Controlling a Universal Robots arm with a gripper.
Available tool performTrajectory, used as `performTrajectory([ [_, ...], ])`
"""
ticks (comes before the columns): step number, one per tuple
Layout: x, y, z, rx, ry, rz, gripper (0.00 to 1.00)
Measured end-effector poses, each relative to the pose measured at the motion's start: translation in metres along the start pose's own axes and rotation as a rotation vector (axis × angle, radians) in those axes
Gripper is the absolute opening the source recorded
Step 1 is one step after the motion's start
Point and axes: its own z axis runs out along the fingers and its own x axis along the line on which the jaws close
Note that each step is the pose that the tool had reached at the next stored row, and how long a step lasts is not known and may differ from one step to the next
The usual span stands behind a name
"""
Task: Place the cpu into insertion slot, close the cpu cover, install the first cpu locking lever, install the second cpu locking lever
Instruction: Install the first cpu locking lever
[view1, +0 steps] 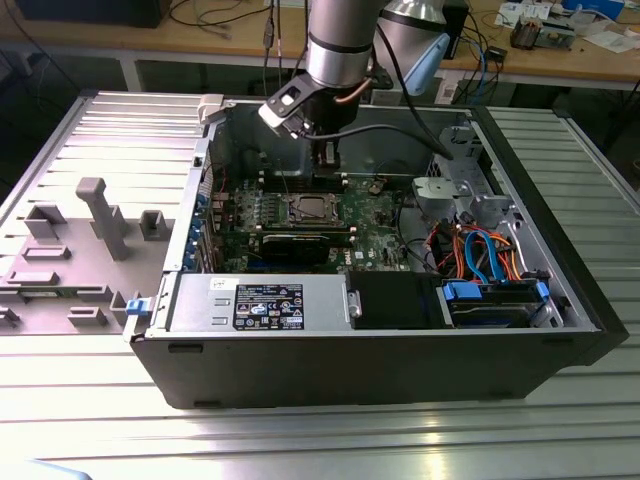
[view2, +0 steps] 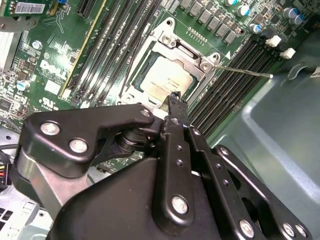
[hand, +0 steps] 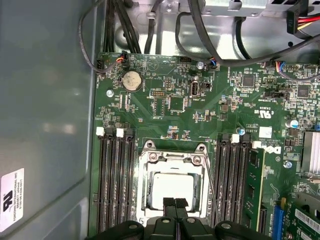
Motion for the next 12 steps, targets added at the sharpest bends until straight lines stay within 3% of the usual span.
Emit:
performTrajectory([
  [2, 0.0000, 0.0000, 0.0000, 0.0003, -0.0013, -0.026, 0.11],
  [6, 0.0000, 0.0000, 0.0000, 0.0013, -0.0066, -0.124, 0.11],
  [12, 0.0000, 0.0000, 0.0002, 0.0025, -0.0128, -0.240, 0.11],
])
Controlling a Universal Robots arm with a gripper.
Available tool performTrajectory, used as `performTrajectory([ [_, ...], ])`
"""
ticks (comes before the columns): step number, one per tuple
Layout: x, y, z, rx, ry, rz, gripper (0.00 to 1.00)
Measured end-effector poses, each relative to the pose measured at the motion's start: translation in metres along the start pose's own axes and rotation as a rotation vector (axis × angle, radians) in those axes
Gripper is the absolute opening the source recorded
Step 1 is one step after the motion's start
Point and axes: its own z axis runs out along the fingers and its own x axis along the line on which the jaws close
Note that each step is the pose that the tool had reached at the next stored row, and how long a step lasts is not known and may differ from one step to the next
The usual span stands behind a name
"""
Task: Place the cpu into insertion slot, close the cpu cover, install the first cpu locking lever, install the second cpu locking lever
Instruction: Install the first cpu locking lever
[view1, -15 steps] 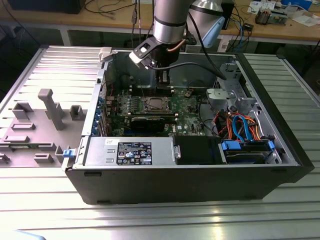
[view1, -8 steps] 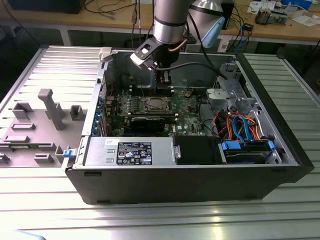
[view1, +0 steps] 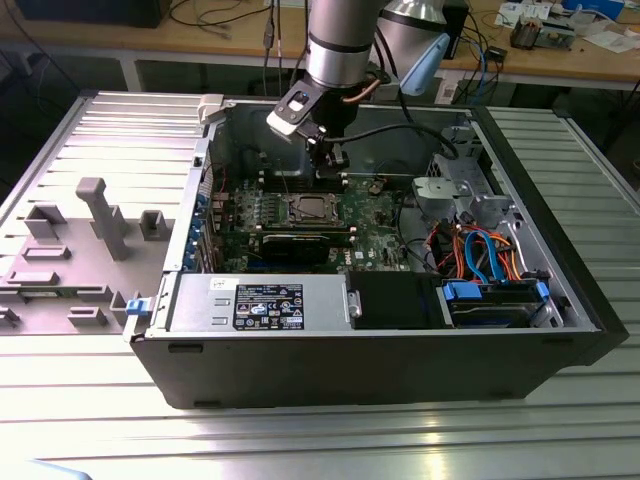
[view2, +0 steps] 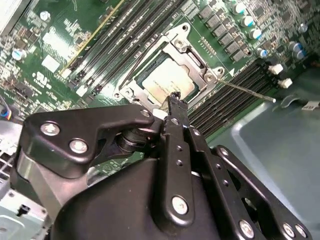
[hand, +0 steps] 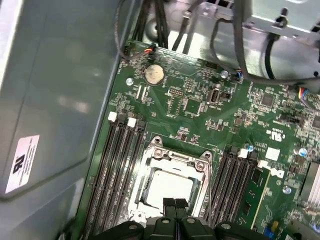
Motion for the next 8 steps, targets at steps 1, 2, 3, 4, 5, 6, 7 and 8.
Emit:
performTrajectory([
  [1, 0.0000, 0.0000, 0.0000, 0.0002, -0.0012, -0.023, 0.11],
  [2, 0.0000, 0.0000, 0.0000, 0.0005, -0.0025, -0.047, 0.11],
  [3, 0.0000, 0.0000, 0.0001, 0.0008, -0.0040, -0.075, 0.11],
  [4, 0.0000, 0.0000, 0.0001, 0.0010, -0.0052, -0.099, 0.11],
  [5, 0.0000, 0.0000, 0.0001, 0.0011, -0.0059, -0.112, 0.11],
  [6, 0.0000, 0.0000, 0.0001, 0.0013, -0.0067, -0.124, 0.11],
  [7, 0.0000, 0.0000, 0.0001, 0.0014, -0.0075, -0.142, 0.11],
  [8, 0.0000, 0.0000, 0.0001, 0.0016, -0.0082, -0.154, 0.11],
])
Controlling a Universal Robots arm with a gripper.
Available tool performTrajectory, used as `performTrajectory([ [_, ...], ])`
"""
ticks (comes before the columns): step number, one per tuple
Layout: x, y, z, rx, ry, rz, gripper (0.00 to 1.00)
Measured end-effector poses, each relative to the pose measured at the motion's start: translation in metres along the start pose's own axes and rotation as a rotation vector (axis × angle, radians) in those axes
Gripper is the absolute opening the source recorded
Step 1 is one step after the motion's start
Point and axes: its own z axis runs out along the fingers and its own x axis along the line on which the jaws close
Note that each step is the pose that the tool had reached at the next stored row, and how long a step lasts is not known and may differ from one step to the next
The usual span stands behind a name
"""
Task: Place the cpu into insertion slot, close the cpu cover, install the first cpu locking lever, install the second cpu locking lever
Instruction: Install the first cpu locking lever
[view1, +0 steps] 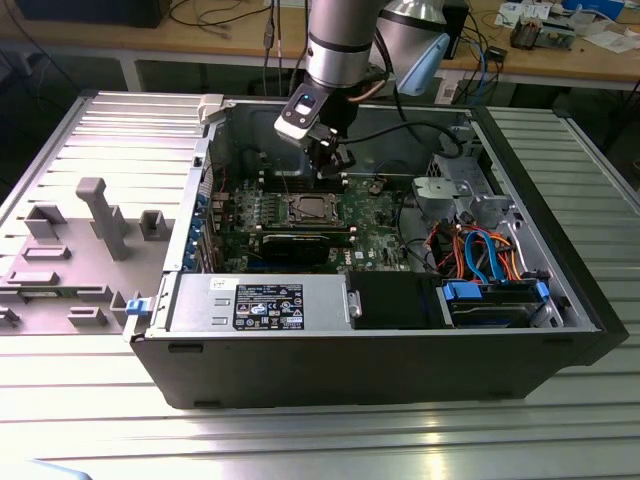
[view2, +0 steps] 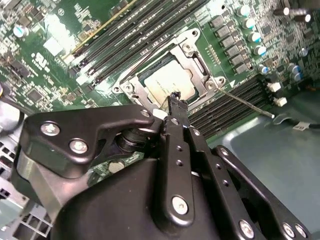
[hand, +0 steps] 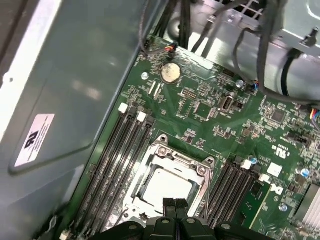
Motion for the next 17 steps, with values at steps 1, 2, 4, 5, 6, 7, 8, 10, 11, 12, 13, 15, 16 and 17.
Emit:
performTrajectory([
  [1, 0.0000, 0.0000, 0.0000, 0.0002, -0.0011, -0.019, 0.11],
  [2, 0.0000, 0.0000, 0.0000, 0.0003, -0.0020, -0.038, 0.11],
  [4, 0.0000, 0.0000, 0.0000, 0.0007, -0.0036, -0.067, 0.11],
  [5, 0.0000, 0.0000, 0.0001, 0.0008, -0.0044, -0.083, 0.11],
  [6, 0.0000, 0.0000, 0.0001, 0.0010, -0.0050, -0.095, 0.11],
  [7, 0.0000, 0.0000, 0.0001, 0.0011, -0.0059, -0.109, 0.11],
  [8, 0.0000, 0.0000, 0.0001, 0.0012, -0.0065, -0.121, 0.11],
  [10, 0.0000, 0.0000, 0.0001, 0.0015, -0.0079, -0.147, 0.11],
  [11, 0.0000, 0.0000, 0.0001, 0.0016, -0.0084, -0.158, 0.11],
  [12, 0.0000, 0.0000, 0.0001, 0.0017, -0.0090, -0.169, 0.11],
  [13, 0.0000, 0.0000, 0.0002, 0.0019, -0.0101, -0.189, 0.11],
  [15, 0.0000, 0.0000, 0.0002, 0.0022, -0.0115, -0.215, 0.11],
  [16, 0.0000, 0.0000, 0.0002, 0.0023, -0.0122, -0.229, 0.11],
  [17, 0.0000, 0.0000, 0.0002, 0.0024, -0.0128, -0.240, 0.11],
])
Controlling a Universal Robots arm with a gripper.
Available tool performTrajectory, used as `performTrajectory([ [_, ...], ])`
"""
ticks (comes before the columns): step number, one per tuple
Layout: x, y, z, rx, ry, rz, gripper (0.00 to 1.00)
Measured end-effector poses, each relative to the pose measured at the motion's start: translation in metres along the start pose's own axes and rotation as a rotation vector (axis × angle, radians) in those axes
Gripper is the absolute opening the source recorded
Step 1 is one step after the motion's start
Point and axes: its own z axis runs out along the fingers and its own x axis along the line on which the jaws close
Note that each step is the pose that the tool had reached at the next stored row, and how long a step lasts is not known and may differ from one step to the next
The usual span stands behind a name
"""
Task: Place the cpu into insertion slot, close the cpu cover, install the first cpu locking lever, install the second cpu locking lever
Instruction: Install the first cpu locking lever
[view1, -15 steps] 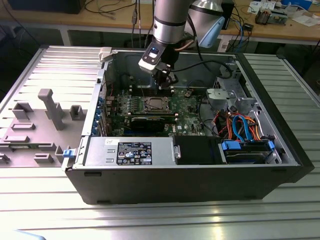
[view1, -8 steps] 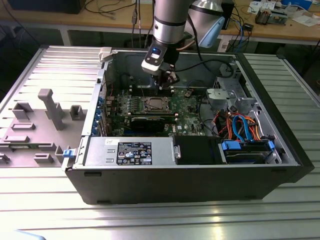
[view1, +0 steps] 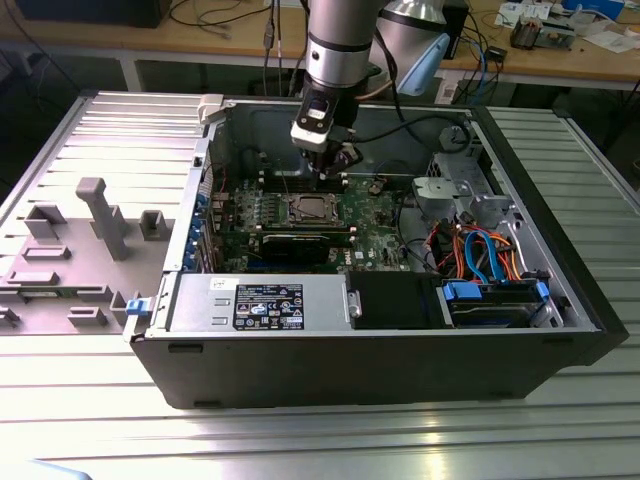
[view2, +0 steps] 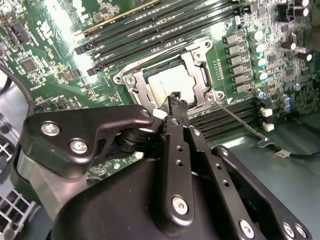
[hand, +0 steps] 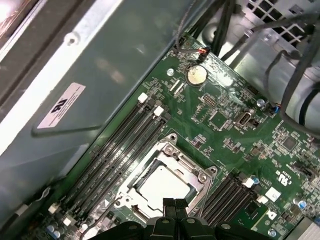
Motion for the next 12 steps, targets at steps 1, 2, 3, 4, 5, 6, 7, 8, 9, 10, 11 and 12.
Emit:
performTrajectory([
  [1, 0.0000, 0.0000, 0.0000, 0.0002, -0.0010, -0.018, 0.11],
  [2, 0.0000, 0.0000, 0.0000, 0.0005, -0.0020, -0.038, 0.11],
  [3, 0.0000, 0.0000, 0.0000, 0.0007, -0.0032, -0.059, 0.11],
  [4, 0.0000, 0.0000, 0.0001, 0.0009, -0.0047, -0.089, 0.11],
  [5, 0.0000, 0.0000, 0.0001, 0.0011, -0.0056, -0.106, 0.11],
  [6, 0.0000, 0.0000, 0.0001, 0.0013, -0.0065, -0.121, 0.11],
  [7, 0.0000, 0.0000, 0.0001, 0.0014, -0.0070, -0.131, 0.11],
  [8, 0.0000, 0.0000, 0.0001, 0.0015, -0.0077, -0.144, 0.11],
  [9, 0.0000, 0.0000, 0.0001, 0.0016, -0.0083, -0.156, 0.11],
  [10, 0.0000, 0.0000, 0.0001, 0.0018, -0.0093, -0.174, 0.11],
  [11, 0.0000, 0.0000, 0.0001, 0.0019, -0.0097, -0.183, 0.11],
  [12, 0.0000, 0.0000, 0.0001, 0.0020, -0.0107, -0.201, 0.11],
])
